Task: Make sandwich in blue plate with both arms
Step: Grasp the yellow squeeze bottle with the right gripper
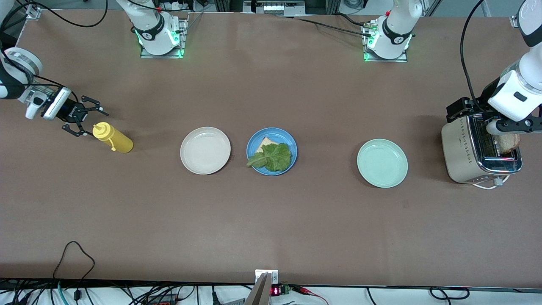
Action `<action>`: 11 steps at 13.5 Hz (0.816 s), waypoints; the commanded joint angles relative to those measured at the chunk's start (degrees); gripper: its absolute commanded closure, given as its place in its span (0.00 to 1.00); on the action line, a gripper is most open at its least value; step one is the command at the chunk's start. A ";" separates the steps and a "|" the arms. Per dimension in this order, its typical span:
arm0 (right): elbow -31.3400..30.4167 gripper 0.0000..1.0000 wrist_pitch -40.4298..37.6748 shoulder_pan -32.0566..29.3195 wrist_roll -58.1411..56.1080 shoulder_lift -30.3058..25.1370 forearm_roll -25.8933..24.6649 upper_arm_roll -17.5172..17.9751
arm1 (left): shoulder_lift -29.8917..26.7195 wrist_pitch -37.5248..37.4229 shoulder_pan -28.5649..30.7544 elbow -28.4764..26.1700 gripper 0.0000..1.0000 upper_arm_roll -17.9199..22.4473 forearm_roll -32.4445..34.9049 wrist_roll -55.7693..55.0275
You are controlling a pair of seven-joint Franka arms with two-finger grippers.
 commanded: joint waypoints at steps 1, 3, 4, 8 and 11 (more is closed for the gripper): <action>7.19 0.00 -4.72 -1.35 -4.00 6.29 2.86 1.08 | -0.14 -0.01 0.18 0.24 0.00 0.16 -0.89 0.88; 11.08 0.00 -6.31 -1.35 -4.10 9.55 3.04 1.43 | -0.05 0.16 0.18 0.32 0.00 0.16 -0.71 0.88; 13.01 0.00 -6.23 -1.35 -4.02 11.05 3.65 1.69 | -0.05 0.16 0.18 0.32 0.00 0.16 -0.71 0.88; 17.16 0.00 -6.49 -1.26 -3.93 15.28 6.55 5.38 | -0.05 0.16 0.18 0.41 0.00 0.16 -0.54 0.88; 16.72 0.00 -6.76 -0.91 -3.93 16.50 6.82 5.83 | -0.05 0.16 0.18 0.41 0.00 0.16 -0.45 0.88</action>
